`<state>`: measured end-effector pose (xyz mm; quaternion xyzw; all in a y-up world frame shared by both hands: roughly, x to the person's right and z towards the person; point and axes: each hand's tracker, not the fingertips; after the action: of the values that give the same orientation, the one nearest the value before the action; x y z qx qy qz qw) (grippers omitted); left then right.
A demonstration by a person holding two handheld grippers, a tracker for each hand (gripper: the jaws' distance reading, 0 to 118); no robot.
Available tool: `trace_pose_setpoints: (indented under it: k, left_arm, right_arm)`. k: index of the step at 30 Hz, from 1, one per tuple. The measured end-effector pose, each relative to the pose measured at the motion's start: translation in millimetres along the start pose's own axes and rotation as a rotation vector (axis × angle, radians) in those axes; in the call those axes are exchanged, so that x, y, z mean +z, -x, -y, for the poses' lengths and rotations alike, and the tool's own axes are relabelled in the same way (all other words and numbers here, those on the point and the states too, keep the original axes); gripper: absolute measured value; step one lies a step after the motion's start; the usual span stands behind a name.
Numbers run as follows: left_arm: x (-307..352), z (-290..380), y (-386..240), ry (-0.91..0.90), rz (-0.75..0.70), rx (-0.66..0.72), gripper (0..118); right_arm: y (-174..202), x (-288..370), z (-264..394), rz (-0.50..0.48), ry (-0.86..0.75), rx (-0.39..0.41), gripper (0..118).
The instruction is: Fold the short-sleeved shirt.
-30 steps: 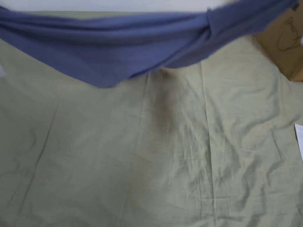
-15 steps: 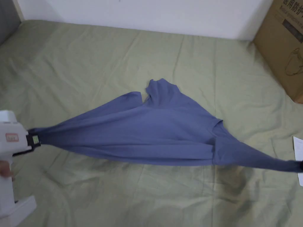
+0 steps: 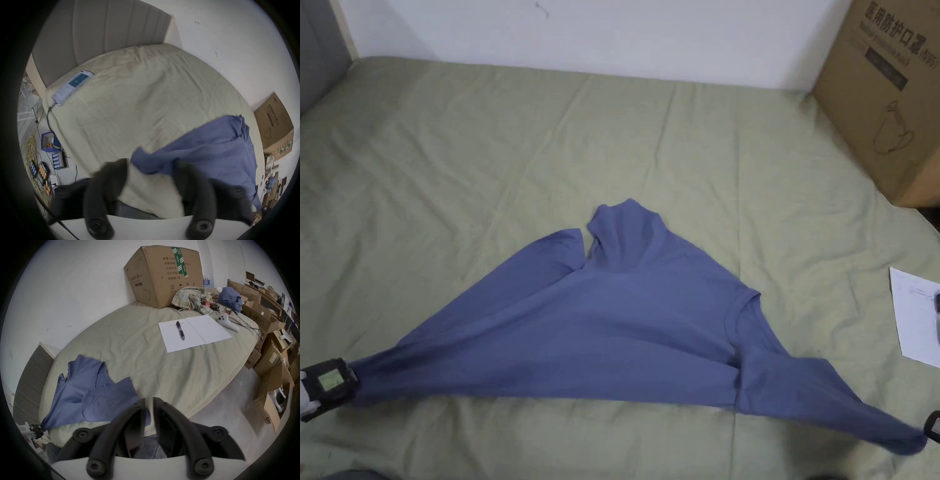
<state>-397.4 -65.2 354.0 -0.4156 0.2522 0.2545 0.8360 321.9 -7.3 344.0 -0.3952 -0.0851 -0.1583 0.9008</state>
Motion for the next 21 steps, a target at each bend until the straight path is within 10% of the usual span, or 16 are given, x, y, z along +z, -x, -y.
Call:
trace_pose_setpoints:
  k: [1, 4, 5, 17, 21]
  left_arm:
    - [6.8, -4.9, 0.8, -0.028, 0.004, -0.001, 89]
    - [45.4, -22.1, -10.9, -0.195, 0.046, -0.07, 112]
    - [58.2, -27.3, -18.4, -0.258, 0.059, -0.109, 112]
    - [163.9, 22.1, -147.4, -0.76, 0.221, -0.499, 113]
    - [163.7, 35.3, -159.3, -0.737, 0.293, -0.514, 53]
  right_arm:
    - [0.5, 4.5, -5.0, 0.0, -0.001, 0.02, 31]
    - [-1.9, 19.2, -26.1, 0.014, -0.044, 0.117, 102]
    - [3.6, 28.4, -33.9, 0.01, -0.096, 0.158, 106]
    - [153.9, 98.3, -37.9, -0.21, -0.523, 0.392, 109]
    - [175.1, 86.5, -20.9, -0.276, -0.518, 0.403, 104]
